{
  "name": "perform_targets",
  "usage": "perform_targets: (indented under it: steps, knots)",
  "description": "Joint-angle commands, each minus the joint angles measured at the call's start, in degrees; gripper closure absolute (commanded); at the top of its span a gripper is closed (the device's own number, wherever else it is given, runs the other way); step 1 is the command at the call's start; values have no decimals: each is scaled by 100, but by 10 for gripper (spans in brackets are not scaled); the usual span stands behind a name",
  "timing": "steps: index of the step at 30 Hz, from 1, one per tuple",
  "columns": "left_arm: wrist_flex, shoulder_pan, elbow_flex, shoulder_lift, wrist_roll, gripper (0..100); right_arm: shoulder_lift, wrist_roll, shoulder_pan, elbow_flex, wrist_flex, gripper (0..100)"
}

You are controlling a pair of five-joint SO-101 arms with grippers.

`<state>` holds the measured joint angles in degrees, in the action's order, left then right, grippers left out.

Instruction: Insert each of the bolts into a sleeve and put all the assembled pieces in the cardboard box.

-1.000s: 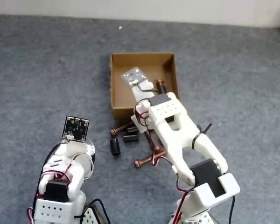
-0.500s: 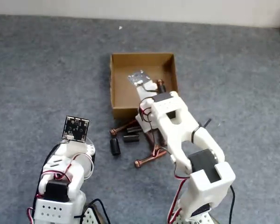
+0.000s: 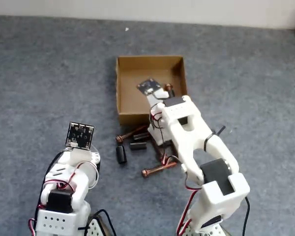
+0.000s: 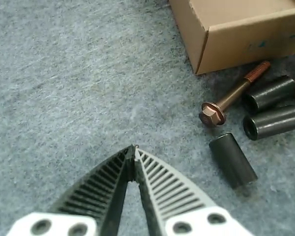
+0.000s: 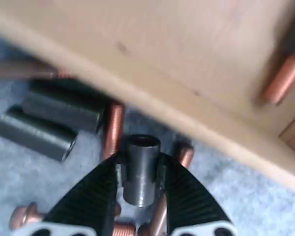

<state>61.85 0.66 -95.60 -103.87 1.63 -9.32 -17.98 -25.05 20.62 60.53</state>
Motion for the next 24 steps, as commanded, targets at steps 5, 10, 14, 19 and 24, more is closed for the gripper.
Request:
perform_targets:
  steps: [5, 10, 14, 19, 24]
  knots:
    - [-141, -40, -13, -22, -44, 994, 1991, -62, 145, 532, 356, 991]
    - [-141, -40, -13, -22, -44, 994, 2440, -105, 699, 1033, 338, 992]
    - [-141, -40, -13, -22, -44, 994, 2273, -114, 1314, 1059, 242, 992]
    - [-141, -40, -13, -22, -44, 994, 1640, -132, 1429, 1095, -233, 991]
    - [-141, -40, -13, -22, -44, 994, 901, -290, 1622, 1051, -497, 983]
